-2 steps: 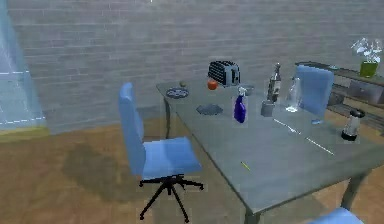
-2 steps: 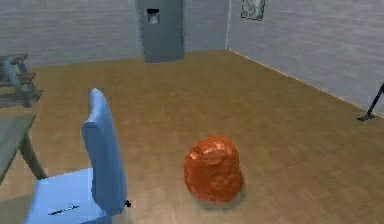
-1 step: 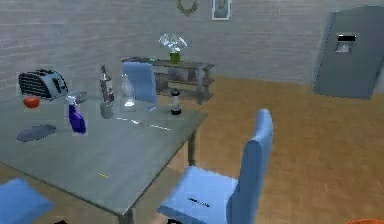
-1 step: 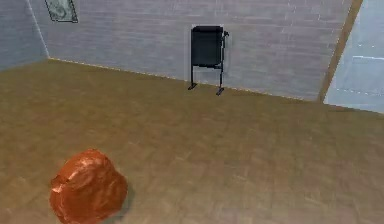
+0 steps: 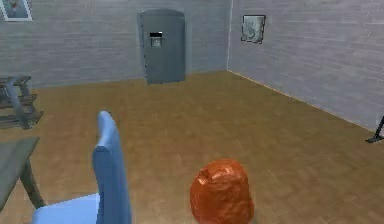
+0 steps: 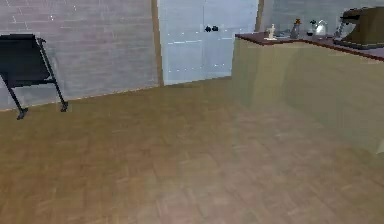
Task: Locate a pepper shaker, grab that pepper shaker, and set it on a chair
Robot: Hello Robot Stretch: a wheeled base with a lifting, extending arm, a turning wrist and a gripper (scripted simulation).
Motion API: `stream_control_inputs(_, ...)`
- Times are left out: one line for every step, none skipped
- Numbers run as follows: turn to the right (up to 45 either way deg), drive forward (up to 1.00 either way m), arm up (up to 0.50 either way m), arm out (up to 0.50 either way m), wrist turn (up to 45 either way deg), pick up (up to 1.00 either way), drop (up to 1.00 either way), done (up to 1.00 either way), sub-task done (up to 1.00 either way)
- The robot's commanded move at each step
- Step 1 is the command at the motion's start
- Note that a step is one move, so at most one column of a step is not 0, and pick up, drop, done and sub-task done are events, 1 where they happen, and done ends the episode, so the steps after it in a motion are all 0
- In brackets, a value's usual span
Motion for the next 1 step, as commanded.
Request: stream_control_inputs(33.0, 0.0, 0.0, 0.0, 0.0, 0.0, 0.0, 0.0, 0.0)
